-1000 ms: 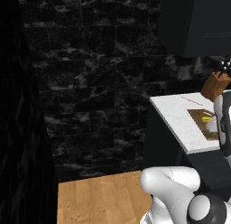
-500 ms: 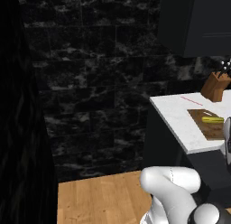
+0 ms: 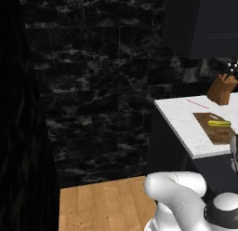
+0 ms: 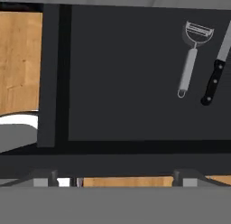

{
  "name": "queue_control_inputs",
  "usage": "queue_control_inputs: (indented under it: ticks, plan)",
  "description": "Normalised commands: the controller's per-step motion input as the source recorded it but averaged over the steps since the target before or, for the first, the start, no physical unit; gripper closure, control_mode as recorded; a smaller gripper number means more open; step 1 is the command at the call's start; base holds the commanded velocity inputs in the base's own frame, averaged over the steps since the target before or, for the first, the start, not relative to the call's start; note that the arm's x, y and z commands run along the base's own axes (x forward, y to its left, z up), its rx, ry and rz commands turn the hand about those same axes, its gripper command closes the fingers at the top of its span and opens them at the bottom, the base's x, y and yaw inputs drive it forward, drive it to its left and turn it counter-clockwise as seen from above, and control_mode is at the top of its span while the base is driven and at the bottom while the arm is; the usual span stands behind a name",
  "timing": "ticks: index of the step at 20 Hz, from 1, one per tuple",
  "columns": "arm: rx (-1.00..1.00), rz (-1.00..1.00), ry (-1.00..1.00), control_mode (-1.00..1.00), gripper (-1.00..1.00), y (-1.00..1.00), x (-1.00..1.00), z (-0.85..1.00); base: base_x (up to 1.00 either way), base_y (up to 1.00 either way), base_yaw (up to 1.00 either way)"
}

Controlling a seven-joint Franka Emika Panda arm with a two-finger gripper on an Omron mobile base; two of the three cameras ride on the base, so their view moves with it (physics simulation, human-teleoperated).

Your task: Place the appropriate cutting tool for cutting the cucumber skin on the cutting board.

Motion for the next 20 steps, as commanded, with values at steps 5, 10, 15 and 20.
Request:
queue_control_inputs:
  ticks: [5,10,15,20]
  plan:
    - [0.00,0.00,0.00,-1.00,-1.00,-0.58,0.00,-0.55,0.00,0.00,0.00]
    - [0.00,0.00,0.04,-1.00,-1.00,-0.35,0.00,-0.40,0.00,0.00,0.00]
    - [0.01,0.00,0.11,-1.00,-1.00,-0.24,0.00,-0.32,0.00,0.00,0.00]
    - [0.02,0.00,0.18,-1.00,-1.00,-0.17,-0.07,-0.18,0.00,0.00,0.00]
